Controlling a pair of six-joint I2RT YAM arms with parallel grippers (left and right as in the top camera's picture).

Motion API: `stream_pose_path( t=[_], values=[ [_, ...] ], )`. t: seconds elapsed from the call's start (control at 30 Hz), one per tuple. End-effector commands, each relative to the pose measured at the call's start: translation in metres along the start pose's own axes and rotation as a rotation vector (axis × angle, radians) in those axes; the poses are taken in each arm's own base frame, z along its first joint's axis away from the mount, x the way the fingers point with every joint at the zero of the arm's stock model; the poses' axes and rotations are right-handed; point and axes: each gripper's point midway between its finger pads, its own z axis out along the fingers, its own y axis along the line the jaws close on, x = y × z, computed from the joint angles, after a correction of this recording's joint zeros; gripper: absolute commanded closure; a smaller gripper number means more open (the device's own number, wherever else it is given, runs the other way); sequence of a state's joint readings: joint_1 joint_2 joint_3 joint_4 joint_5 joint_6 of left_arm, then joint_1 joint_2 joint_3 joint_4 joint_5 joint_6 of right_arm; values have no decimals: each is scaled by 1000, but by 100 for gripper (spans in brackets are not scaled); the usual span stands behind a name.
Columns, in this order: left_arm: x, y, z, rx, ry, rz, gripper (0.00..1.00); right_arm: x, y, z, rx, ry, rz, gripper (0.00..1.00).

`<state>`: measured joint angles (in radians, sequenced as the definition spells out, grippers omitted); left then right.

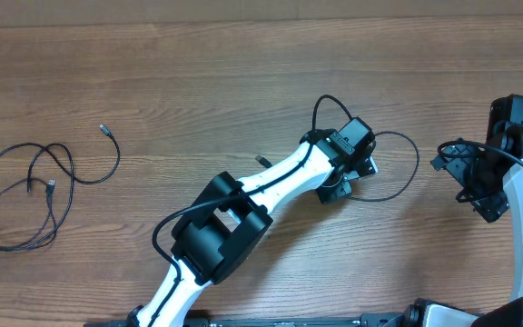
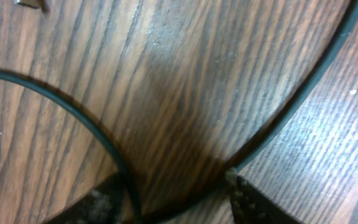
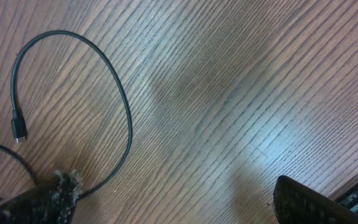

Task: Untangle cables
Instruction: 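Swing the left gripper rightward toward the center-right cable, then grasp the center-right black cable and drag it left with the left gripper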

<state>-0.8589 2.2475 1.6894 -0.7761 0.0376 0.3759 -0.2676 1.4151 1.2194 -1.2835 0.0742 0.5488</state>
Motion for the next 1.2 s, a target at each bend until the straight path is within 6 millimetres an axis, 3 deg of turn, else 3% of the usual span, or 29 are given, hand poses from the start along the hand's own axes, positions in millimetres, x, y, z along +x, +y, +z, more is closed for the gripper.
stream_pose_path(
  t=[0.0,0.07,0.1,0.13,0.27,0.3,0.47,0.5,0.6,0.8,1.17],
  values=[
    [29,-10,24,-2,110,26,61,-4,2,-3,-13,-11,-4,0],
    [30,-10,23,0,114,26,74,-4,3,-3,-14,-12,-4,0],
    [31,-9,23,-4,119,26,88,-4,3,-3,-14,-12,-4,0],
    [32,-7,23,-18,126,26,96,-4,2,-3,-14,-12,-4,0],
    [39,26,17,-176,158,-84,96,-4,3,-3,-14,-12,-4,0],
    [38,42,5,-244,152,-165,96,-4,3,-3,-14,-12,-4,0],
    [22,81,-47,-305,51,-341,96,-3,2,-3,-13,-10,-4,0],
    [20,98,-73,-330,1,-396,96,-3,2,-3,-12,-9,-4,0],
    [30,133,-121,-407,-74,-535,96,-3,2,-3,-12,-9,-4,0],
    [91,189,-206,-510,-160,-843,96,-3,2,-3,-12,-8,-4,0],
    [216,232,-288,-648,-125,-1152,96,-3,2,-3,-12,-8,-4,0]
  ],
)
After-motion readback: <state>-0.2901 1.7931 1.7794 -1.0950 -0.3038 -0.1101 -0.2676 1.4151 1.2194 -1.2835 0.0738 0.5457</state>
